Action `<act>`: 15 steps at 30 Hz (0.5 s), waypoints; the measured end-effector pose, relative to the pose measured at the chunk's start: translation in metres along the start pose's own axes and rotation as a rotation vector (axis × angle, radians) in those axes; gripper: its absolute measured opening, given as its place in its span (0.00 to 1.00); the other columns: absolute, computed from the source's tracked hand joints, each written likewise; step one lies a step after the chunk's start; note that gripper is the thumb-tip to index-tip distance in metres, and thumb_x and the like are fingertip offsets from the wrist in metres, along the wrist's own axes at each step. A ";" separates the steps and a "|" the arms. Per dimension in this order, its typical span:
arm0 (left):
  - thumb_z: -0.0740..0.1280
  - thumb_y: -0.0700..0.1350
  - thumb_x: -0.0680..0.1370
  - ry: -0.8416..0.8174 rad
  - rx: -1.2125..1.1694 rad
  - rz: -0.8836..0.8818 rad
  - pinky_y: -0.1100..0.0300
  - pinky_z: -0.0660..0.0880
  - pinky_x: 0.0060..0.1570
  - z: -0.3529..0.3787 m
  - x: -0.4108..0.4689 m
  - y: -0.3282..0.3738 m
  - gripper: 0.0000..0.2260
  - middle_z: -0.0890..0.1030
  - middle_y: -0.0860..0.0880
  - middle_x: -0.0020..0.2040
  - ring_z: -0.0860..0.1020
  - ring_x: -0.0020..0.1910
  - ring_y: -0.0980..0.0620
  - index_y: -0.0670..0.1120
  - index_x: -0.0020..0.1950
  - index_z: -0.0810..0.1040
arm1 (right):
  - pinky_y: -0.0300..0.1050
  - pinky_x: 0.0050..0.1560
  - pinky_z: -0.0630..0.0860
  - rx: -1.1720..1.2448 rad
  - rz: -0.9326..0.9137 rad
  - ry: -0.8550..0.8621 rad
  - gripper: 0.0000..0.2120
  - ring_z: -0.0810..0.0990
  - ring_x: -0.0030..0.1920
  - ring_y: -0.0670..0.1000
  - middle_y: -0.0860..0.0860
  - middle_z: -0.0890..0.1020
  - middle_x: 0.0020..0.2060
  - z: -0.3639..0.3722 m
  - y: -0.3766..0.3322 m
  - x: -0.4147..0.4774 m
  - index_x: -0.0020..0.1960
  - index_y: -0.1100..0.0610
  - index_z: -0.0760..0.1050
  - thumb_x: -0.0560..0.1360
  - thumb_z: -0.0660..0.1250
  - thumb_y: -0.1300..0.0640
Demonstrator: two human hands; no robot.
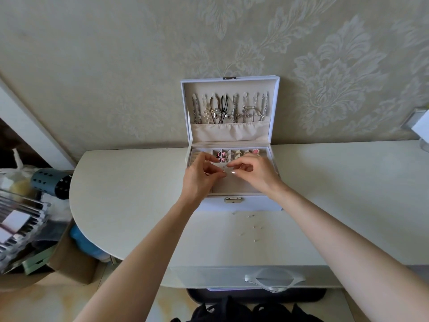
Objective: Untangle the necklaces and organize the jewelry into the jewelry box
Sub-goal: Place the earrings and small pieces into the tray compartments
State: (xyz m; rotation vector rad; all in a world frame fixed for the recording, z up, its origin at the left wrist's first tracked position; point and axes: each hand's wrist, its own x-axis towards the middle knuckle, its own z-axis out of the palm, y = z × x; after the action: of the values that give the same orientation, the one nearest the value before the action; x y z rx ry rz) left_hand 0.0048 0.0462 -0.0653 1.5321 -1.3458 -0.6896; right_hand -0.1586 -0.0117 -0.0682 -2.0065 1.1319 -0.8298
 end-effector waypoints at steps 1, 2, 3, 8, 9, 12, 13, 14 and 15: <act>0.75 0.41 0.69 -0.024 0.037 -0.005 0.59 0.73 0.40 0.001 0.000 -0.001 0.14 0.83 0.55 0.36 0.78 0.36 0.56 0.48 0.49 0.73 | 0.48 0.52 0.76 0.027 -0.003 -0.019 0.07 0.80 0.44 0.49 0.47 0.82 0.43 0.000 -0.002 -0.001 0.46 0.50 0.83 0.70 0.73 0.61; 0.75 0.42 0.70 -0.039 0.067 -0.010 0.58 0.74 0.41 0.003 -0.001 -0.001 0.14 0.83 0.56 0.36 0.79 0.37 0.55 0.49 0.49 0.72 | 0.49 0.52 0.76 0.052 -0.001 -0.038 0.06 0.80 0.45 0.49 0.46 0.82 0.42 -0.001 -0.003 -0.002 0.43 0.49 0.83 0.69 0.74 0.60; 0.75 0.43 0.70 -0.048 0.090 -0.014 0.57 0.74 0.41 0.004 -0.001 0.000 0.14 0.83 0.57 0.36 0.80 0.38 0.55 0.49 0.49 0.72 | 0.49 0.52 0.75 0.075 0.005 -0.054 0.06 0.80 0.45 0.49 0.46 0.82 0.40 -0.001 -0.004 -0.002 0.41 0.49 0.82 0.69 0.75 0.60; 0.74 0.44 0.70 -0.073 0.207 -0.002 0.60 0.74 0.41 0.006 -0.002 0.003 0.12 0.82 0.59 0.34 0.79 0.36 0.60 0.50 0.48 0.73 | 0.49 0.49 0.73 0.103 0.012 -0.068 0.07 0.77 0.40 0.45 0.44 0.80 0.34 -0.002 -0.004 -0.002 0.36 0.53 0.80 0.67 0.76 0.62; 0.74 0.44 0.71 -0.071 0.206 -0.002 0.59 0.74 0.41 0.006 -0.002 0.003 0.12 0.82 0.59 0.34 0.79 0.37 0.60 0.50 0.48 0.73 | 0.47 0.48 0.73 0.115 0.019 -0.069 0.07 0.76 0.39 0.45 0.44 0.80 0.33 -0.002 -0.004 -0.002 0.36 0.53 0.80 0.67 0.76 0.62; 0.73 0.44 0.70 -0.050 0.194 0.002 0.60 0.73 0.39 0.007 -0.003 0.004 0.11 0.82 0.60 0.34 0.78 0.36 0.62 0.50 0.47 0.73 | 0.42 0.46 0.72 0.157 0.044 -0.060 0.07 0.76 0.38 0.44 0.44 0.80 0.33 -0.003 -0.005 -0.002 0.36 0.53 0.81 0.66 0.76 0.63; 0.73 0.44 0.70 -0.043 0.200 0.006 0.62 0.72 0.38 0.007 -0.003 0.004 0.11 0.81 0.61 0.34 0.77 0.35 0.64 0.50 0.46 0.72 | 0.41 0.46 0.72 0.162 0.043 -0.058 0.07 0.76 0.38 0.43 0.44 0.80 0.33 -0.003 -0.006 -0.002 0.35 0.53 0.80 0.66 0.76 0.63; 0.73 0.44 0.71 -0.038 0.209 0.013 0.62 0.72 0.37 0.007 -0.003 0.004 0.11 0.81 0.61 0.34 0.76 0.34 0.64 0.50 0.46 0.72 | 0.39 0.45 0.71 0.159 0.040 -0.058 0.07 0.75 0.37 0.43 0.44 0.80 0.33 -0.003 -0.006 -0.002 0.35 0.53 0.80 0.67 0.76 0.62; 0.73 0.44 0.71 -0.034 0.222 0.021 0.62 0.71 0.37 0.007 -0.003 0.004 0.11 0.81 0.61 0.34 0.76 0.34 0.65 0.50 0.46 0.72 | 0.38 0.44 0.71 0.152 0.037 -0.061 0.06 0.75 0.37 0.43 0.44 0.80 0.33 -0.003 -0.007 -0.003 0.35 0.54 0.80 0.67 0.75 0.62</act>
State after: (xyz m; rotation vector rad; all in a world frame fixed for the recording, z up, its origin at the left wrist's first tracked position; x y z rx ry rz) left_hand -0.0039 0.0470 -0.0651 1.6842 -1.5015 -0.5700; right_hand -0.1592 -0.0076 -0.0616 -1.8678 1.0370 -0.8058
